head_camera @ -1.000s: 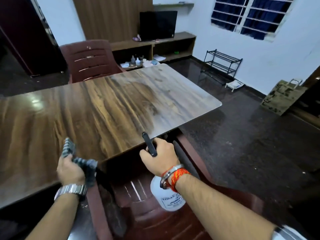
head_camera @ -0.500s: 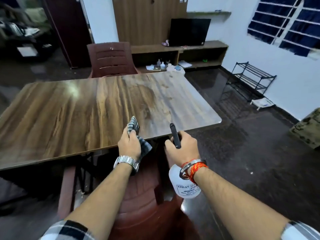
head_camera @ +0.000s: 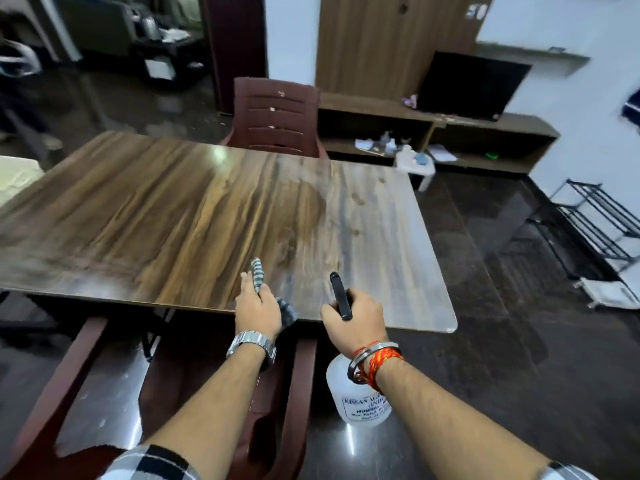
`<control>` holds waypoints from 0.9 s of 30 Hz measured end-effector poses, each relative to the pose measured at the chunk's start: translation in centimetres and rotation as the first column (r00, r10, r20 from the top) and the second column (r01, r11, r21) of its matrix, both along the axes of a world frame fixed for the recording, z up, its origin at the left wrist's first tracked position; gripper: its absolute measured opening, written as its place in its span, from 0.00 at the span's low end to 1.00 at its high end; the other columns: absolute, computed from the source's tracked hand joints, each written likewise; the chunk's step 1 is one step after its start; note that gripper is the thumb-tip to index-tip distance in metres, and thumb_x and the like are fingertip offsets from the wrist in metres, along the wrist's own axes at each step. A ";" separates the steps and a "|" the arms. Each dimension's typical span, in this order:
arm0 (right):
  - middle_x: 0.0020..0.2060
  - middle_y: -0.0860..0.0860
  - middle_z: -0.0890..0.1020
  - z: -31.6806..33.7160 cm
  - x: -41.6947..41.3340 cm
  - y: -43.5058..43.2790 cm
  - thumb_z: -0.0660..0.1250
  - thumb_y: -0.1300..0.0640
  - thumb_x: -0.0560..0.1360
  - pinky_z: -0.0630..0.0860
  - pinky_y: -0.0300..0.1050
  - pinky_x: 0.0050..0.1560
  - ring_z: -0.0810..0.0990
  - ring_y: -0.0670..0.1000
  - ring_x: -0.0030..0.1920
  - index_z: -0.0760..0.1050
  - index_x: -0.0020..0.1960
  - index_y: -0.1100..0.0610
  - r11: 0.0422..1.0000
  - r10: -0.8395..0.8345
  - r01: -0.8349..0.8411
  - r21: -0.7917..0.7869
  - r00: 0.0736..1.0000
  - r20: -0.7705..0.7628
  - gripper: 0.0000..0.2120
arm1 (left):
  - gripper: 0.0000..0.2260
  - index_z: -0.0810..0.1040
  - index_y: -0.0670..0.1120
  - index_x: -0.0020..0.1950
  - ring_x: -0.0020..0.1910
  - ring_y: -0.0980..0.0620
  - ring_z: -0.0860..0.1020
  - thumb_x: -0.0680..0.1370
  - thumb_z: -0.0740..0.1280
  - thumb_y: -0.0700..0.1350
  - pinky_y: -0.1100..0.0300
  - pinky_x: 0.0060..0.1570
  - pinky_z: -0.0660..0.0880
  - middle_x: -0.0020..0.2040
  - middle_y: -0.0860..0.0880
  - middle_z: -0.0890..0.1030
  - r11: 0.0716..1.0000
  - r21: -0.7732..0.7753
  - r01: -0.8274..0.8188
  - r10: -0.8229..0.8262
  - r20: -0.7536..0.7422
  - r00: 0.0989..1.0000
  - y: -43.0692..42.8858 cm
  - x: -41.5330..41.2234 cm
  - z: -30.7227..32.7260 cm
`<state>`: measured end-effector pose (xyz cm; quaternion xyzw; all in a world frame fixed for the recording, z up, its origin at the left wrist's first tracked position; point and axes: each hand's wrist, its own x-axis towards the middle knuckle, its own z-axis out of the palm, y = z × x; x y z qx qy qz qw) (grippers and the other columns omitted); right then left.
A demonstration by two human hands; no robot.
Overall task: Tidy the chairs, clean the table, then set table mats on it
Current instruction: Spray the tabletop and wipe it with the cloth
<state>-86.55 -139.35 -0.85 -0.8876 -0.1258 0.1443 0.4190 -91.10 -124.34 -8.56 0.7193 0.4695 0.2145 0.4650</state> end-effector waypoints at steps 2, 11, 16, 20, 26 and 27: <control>0.30 0.51 0.76 -0.1 2.7 -0.2 0.67 0.54 0.69 0.68 0.42 0.30 0.72 0.52 0.30 0.74 0.38 0.61 0.998 0.067 -0.066 0.019 0.998 -0.017 0.09 | 0.23 0.58 0.44 0.77 0.75 0.41 0.60 0.82 0.55 0.45 0.50 0.73 0.57 0.78 0.46 0.58 0.999 0.033 -0.004 0.006 -0.054 0.999 -0.3 2.1 -0.7; 0.30 0.49 0.73 -0.8 12.9 0.5 0.67 0.54 0.70 0.60 0.40 0.27 0.70 0.47 0.29 0.67 0.34 0.56 0.916 0.398 -0.398 -0.047 0.917 -0.023 0.11 | 0.25 0.56 0.41 0.77 0.71 0.38 0.65 0.81 0.54 0.46 0.46 0.67 0.64 0.78 0.45 0.58 0.935 0.156 -0.318 0.352 -0.301 0.887 -2.4 9.0 -2.8; 0.32 0.50 0.75 -1.8 17.0 2.4 0.67 0.53 0.70 0.63 0.39 0.27 0.71 0.47 0.30 0.68 0.33 0.55 0.867 0.491 -0.495 -0.060 0.869 -0.062 0.11 | 0.27 0.56 0.41 0.77 0.74 0.38 0.61 0.79 0.55 0.46 0.40 0.71 0.55 0.78 0.45 0.59 0.851 0.274 -0.448 0.526 -0.434 0.731 -0.8 9.7 -3.5; 0.30 0.50 0.75 -2.6 19.9 5.0 0.66 0.53 0.70 0.64 0.40 0.28 0.71 0.49 0.28 0.68 0.32 0.55 0.846 0.522 -0.530 -0.057 0.845 -0.115 0.12 | 0.29 0.62 0.47 0.76 0.76 0.41 0.56 0.81 0.47 0.62 0.43 0.74 0.50 0.77 0.44 0.60 0.960 0.100 -0.262 0.270 -0.582 0.767 0.9 9.7 -6.6; 0.37 0.57 0.81 -4.2 24.9 10.3 0.65 0.51 0.69 0.71 0.44 0.37 0.75 0.59 0.35 0.74 0.36 0.59 0.904 0.403 -0.421 -0.077 0.897 -0.180 0.10 | 0.25 0.44 0.59 0.78 0.78 0.47 0.44 0.81 0.41 0.59 0.47 0.74 0.45 0.79 0.56 0.42 0.982 0.189 0.026 0.138 -0.798 0.587 3.2 12.3 -9.7; 0.38 0.57 0.82 -4.3 25.8 11.2 0.66 0.51 0.69 0.71 0.44 0.37 0.76 0.59 0.36 0.74 0.37 0.58 0.905 0.402 -0.422 -0.064 0.893 -0.200 0.10 | 0.25 0.43 0.59 0.78 0.78 0.47 0.44 0.81 0.41 0.59 0.47 0.74 0.44 0.79 0.56 0.42 0.980 0.196 0.020 0.146 -0.793 0.592 3.9 13.6 -9.6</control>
